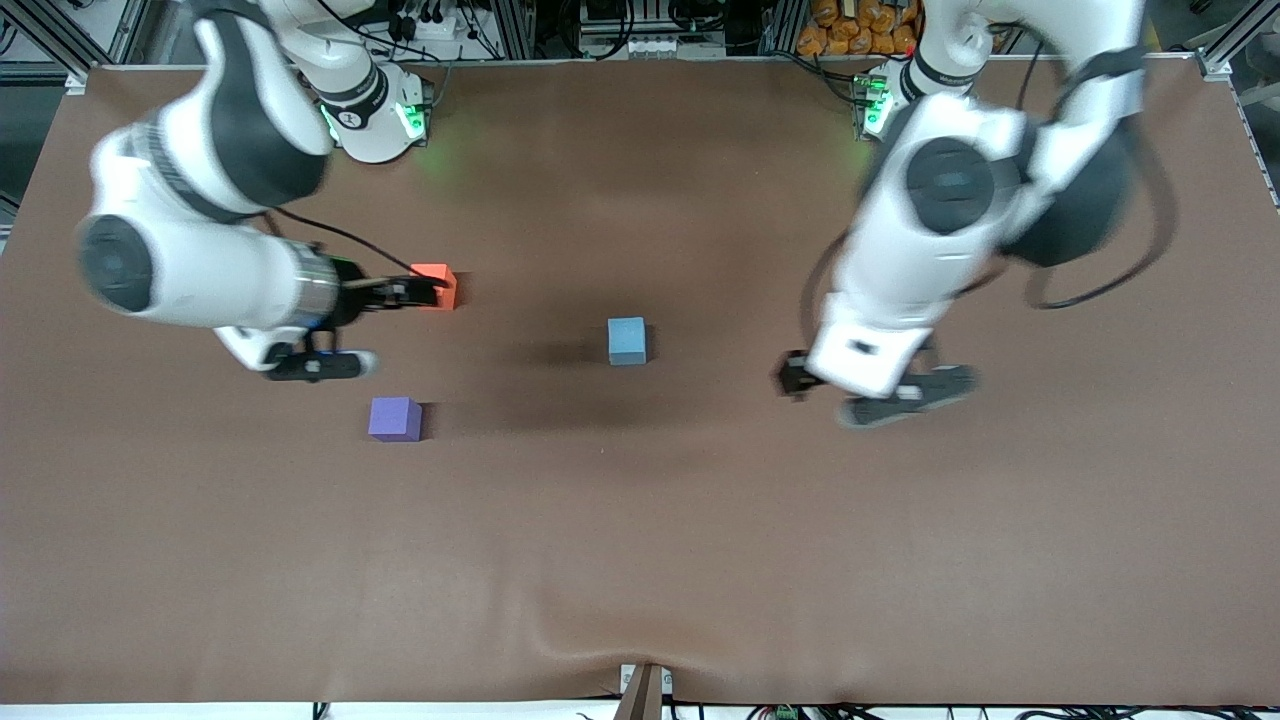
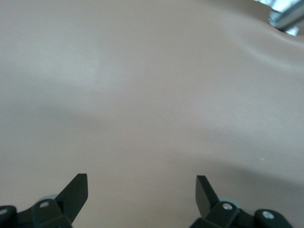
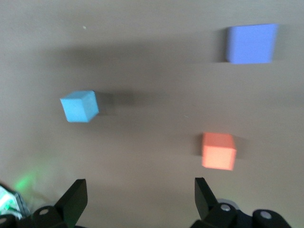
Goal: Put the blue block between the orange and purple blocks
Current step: 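Grasp the blue cube with the right gripper while the left gripper withdraws, then carry the blue cube with the right gripper toward the orange and purple cubes, then lower the cube between the orange and purple cubes and open the right gripper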
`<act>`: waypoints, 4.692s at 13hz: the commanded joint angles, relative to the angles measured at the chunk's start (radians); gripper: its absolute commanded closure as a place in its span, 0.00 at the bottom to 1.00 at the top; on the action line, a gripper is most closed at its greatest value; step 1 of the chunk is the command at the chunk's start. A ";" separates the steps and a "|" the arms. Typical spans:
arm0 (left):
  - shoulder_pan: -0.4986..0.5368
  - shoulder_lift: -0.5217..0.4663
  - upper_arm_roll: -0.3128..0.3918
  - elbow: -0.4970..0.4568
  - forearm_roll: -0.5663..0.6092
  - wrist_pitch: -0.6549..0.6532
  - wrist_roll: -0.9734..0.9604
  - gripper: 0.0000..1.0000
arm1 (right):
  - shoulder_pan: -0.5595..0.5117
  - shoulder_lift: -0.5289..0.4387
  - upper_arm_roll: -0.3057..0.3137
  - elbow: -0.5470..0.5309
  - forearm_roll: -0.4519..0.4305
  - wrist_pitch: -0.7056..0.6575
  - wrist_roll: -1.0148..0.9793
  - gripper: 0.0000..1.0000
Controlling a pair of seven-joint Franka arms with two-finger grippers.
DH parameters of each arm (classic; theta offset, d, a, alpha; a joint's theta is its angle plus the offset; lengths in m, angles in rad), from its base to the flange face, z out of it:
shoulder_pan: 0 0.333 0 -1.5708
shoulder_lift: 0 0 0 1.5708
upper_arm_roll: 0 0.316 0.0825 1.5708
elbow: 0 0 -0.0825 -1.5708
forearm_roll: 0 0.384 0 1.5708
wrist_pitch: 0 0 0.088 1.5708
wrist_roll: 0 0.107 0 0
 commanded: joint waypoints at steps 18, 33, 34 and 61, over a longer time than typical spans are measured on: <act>0.454 -0.426 -0.180 -0.263 0.003 -0.296 0.693 0.00 | 0.445 0.368 -0.014 -0.092 -0.115 0.723 0.328 0.00; 0.462 -0.420 -0.177 -0.202 -0.003 -0.339 0.630 0.00 | 0.395 0.273 -0.065 0.033 -0.166 0.334 0.395 1.00; 0.463 -0.418 -0.177 -0.202 -0.005 -0.339 0.632 0.00 | 0.335 0.211 -0.065 0.018 -0.169 0.266 0.388 1.00; 0.497 -0.409 -0.206 -0.208 -0.012 -0.322 0.643 0.00 | -0.037 0.066 -0.063 -0.599 -0.163 0.752 -0.140 1.00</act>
